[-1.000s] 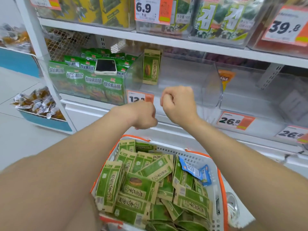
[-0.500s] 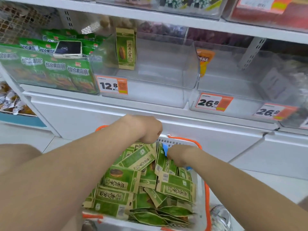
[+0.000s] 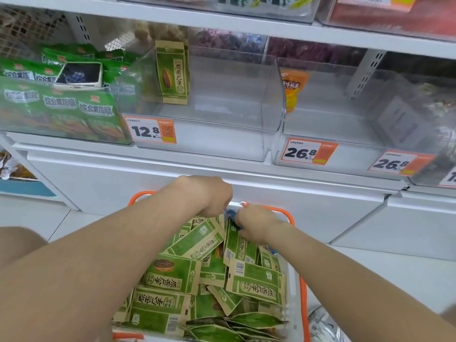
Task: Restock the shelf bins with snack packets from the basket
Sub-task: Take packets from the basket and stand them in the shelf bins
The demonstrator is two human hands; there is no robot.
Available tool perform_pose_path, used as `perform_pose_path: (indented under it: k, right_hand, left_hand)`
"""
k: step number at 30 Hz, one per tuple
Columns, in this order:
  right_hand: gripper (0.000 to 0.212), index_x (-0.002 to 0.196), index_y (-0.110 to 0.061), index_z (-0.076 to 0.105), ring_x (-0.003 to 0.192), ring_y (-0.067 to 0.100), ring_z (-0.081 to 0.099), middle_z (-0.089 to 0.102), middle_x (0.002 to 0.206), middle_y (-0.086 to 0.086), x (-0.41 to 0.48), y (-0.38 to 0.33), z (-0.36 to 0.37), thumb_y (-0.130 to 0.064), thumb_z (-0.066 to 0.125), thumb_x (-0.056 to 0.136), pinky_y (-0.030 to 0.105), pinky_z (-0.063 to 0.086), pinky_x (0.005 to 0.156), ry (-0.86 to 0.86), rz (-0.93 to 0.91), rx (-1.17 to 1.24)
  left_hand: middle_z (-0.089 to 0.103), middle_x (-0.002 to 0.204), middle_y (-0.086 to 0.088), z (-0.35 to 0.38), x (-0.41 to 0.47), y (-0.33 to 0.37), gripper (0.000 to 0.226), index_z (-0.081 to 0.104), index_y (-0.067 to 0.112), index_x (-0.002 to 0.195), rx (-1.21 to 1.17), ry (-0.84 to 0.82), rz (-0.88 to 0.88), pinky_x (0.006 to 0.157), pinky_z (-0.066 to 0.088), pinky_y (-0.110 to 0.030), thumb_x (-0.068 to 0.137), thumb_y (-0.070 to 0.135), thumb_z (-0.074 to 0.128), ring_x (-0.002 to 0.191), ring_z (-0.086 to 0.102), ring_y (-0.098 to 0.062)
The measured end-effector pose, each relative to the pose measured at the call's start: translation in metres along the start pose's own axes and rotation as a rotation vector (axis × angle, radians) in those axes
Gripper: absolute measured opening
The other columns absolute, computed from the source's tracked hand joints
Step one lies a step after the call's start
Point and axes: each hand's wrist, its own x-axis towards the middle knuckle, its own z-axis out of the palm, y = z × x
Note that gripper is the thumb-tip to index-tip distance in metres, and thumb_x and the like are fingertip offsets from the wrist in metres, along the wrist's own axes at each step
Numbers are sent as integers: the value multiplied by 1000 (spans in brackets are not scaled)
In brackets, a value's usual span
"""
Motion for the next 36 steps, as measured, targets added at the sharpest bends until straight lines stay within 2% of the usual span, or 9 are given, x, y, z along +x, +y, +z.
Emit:
perform_pose_path:
  k: [4,8,11,13,16,20,25,30,36]
  right_hand:
    - [23,94,-23,78,84,15,62,67,86,-10,-3,-3,-32,-7,64,86,29,50,76,172,-3,417]
    - [28,93,-27,60,58,6,43,47,66,-13,-17,-23,-60,0,60,84,23,36,55,346,-46,824]
    - [54,116,-39,51,63,25,53,64,80,-6,-26,-37,-74,5,50,84,39,44,56,469,-114,1094]
    - [70,133,-46,42,74,39,60,68,93,8,-31,-46,-84,6,45,87,52,51,68,536,-169,1163]
    - [66,136,-50,36,83,36,67,70,96,7,-36,-55,-96,0,44,94,59,56,77,660,-143,1253]
    - [57,131,-54,39,80,35,67,69,97,3,-30,-60,-104,-10,46,96,66,57,76,741,-14,1374]
    - [54,135,-46,40,79,24,67,69,105,4,-29,-54,-116,-8,44,97,61,58,79,780,81,1378]
    - [44,146,-33,41,76,13,64,67,101,-1,-50,-39,-152,-16,42,107,37,55,71,899,33,1096]
    - [92,163,-22,17,103,20,61,64,120,2,-87,4,-197,-29,68,86,25,42,75,776,58,733]
  left_hand:
    - [60,133,-9,-7,-13,-9,38,62,18,134,2,49,-89,94,57,-44,97,8,58,112,66,-34]
    - [63,131,-19,-24,-32,-21,38,58,7,138,-158,150,-205,89,56,-39,100,9,56,117,65,-36]
    - [68,98,-29,-38,-43,-31,20,63,-5,106,-555,181,-316,62,54,-33,99,5,47,87,72,-37]
    - [72,99,-26,-40,-48,-39,21,61,-1,104,-948,211,-382,64,58,-35,99,9,43,74,72,-33]
    - [77,97,-17,-39,-53,-45,24,62,5,112,-1410,330,-376,67,63,-40,103,16,43,74,75,-31]
    - [76,90,-18,-41,-62,-45,33,61,5,103,-1737,440,-308,68,61,-39,111,23,35,77,75,-31]
    - [79,101,-18,-44,-65,-39,21,68,1,113,-1842,454,-175,70,63,-34,104,15,56,86,78,-28]
    - [79,105,-16,-49,-60,-23,22,71,2,116,-1853,727,-75,71,65,-32,95,4,75,86,80,-25]
    - [80,94,-17,-74,-55,10,21,63,-6,117,-1839,889,128,69,64,-31,98,1,69,79,78,-22]
